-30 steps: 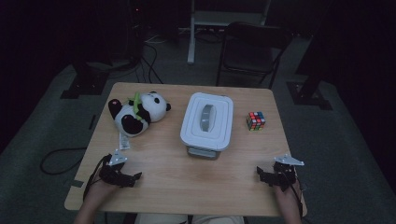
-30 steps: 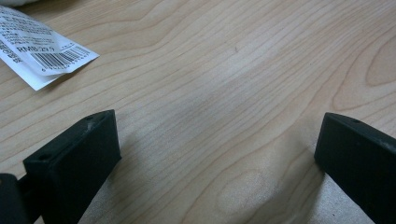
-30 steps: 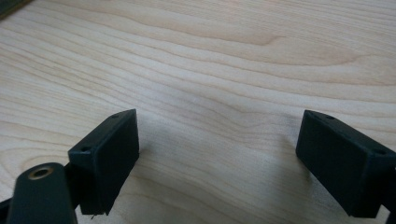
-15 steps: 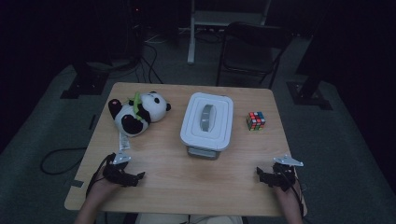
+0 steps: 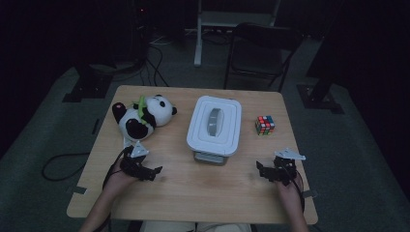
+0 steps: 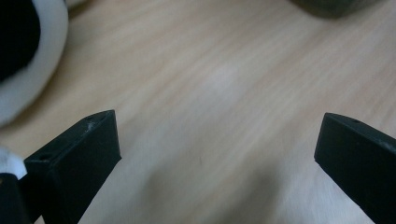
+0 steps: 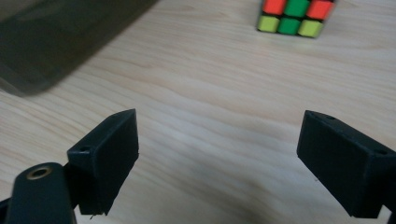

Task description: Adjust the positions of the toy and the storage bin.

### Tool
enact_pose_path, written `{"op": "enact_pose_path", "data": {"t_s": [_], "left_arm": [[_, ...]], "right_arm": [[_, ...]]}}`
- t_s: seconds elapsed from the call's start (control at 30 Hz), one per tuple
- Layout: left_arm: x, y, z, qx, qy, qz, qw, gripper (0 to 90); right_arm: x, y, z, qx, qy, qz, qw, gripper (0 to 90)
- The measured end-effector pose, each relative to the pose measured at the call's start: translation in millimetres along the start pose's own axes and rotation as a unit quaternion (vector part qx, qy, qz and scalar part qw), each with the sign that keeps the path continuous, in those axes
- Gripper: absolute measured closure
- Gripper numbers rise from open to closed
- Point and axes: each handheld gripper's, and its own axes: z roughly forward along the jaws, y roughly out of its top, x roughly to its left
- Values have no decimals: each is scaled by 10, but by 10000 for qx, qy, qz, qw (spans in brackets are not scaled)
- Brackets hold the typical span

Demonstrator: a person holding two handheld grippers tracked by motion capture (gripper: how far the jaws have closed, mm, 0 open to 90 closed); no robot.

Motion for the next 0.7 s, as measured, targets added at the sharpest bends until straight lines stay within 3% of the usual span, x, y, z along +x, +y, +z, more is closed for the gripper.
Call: {"op": "enact_pose_path", "data": {"t_s": [0.13, 0.5, 0.7], "left_arm": [[5, 119, 73, -151, 5, 9, 9999, 9], [89, 484, 357, -173, -44, -5, 9998, 9], [147, 679, 532, -222, 87, -39, 9997, 9]], "right_arm": [[88, 82, 98, 20, 135, -100, 9999, 125], [264, 256, 369, 76, 413, -298, 9987, 132], [285, 356, 476, 103, 487, -357, 9981, 133]]}}
